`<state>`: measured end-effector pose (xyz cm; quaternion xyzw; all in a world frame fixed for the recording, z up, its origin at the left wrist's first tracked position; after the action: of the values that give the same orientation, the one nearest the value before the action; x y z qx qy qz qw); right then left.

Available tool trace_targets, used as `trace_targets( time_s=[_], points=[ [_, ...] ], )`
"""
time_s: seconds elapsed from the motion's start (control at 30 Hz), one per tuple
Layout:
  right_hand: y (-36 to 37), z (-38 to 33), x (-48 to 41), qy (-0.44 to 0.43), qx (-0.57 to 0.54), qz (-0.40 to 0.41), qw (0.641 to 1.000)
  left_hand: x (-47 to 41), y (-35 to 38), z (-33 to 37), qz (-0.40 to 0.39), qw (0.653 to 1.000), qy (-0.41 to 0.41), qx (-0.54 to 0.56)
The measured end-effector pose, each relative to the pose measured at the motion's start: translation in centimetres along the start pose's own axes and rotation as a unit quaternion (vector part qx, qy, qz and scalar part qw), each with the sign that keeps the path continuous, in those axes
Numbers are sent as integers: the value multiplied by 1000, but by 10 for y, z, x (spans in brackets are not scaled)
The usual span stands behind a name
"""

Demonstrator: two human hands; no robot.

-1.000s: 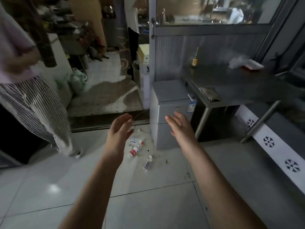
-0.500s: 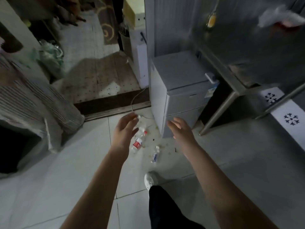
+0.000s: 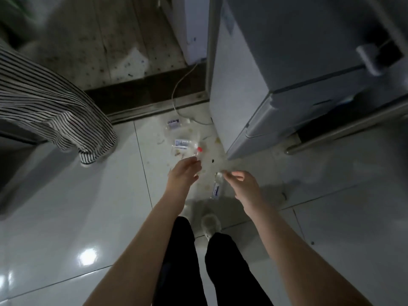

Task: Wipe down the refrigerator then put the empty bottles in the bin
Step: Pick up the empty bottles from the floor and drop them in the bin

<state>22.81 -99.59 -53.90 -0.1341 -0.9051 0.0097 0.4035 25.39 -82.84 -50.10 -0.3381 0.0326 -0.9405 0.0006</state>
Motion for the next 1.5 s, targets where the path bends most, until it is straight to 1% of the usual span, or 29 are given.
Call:
trace_targets(
  time_s=[0.07, 0.17, 0.27, 0.37, 0.47, 0.6, 0.67, 0.77, 0.93, 1.03, 1.1, 1.23, 1.3, 1.4, 1.5],
  points=[
    [13, 28, -33, 21, 8, 35, 999, -37, -4, -26, -13, 999, -23, -19],
    [31, 77, -88, 58, 22, 73, 995, -92, -11, -71, -13, 997, -59, -54],
    [45, 130, -148, 85, 30, 97, 991, -149, -14, -117, -17, 994, -70, -87],
    [55, 181, -202, 104, 34, 107, 988, -201, -11, -163, -29, 991, -60, -119],
    [60, 233, -255, 103, 30, 122, 987, -244, -1, -213, -50, 990, -58, -122],
    [63, 294, -316, 102, 32, 146, 984, -296, 11, -285, -43, 988, -91, -115],
    [61, 317, -342, 110, 46, 169, 978, -317, 17, -316, -49, 986, -103, -122],
    [57, 344, -374, 98, 61, 200, 973, -344, 21, -350, -54, 982, -108, -143],
    [61, 377, -411, 103, 89, 196, 971, -384, 26, -388, -53, 982, -108, -143],
    [65, 384, -423, 76, 125, 193, 970, -395, 32, -399, -54, 983, -98, -148],
    [68, 383, -428, 57, 128, 196, 971, -400, 35, -404, -53, 980, -98, -162],
    [73, 378, -428, 84, 106, 195, 971, -402, 37, -404, -48, 976, -90, -194],
    [76, 370, -426, 101, 81, 179, 975, -403, 30, -397, -9, 973, -64, -224],
    [80, 349, -420, 87, 26, 155, 984, -411, 14, -376, 61, 963, -27, -262],
    [86, 330, -410, 71, -22, 123, 990, -424, -2, -362, 120, 951, -6, -284]
  ],
)
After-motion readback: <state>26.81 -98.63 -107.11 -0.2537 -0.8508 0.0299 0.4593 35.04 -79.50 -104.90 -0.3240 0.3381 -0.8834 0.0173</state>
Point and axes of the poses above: each hand's wrist, its own x-axis away from the middle knuckle, its own y-axis out of the palm, z = x × y, the point moved 4 cm from there along -x, towards the middle knuckle, and after that the axes turned 13 degrees about -x, right-handed, at the moved point
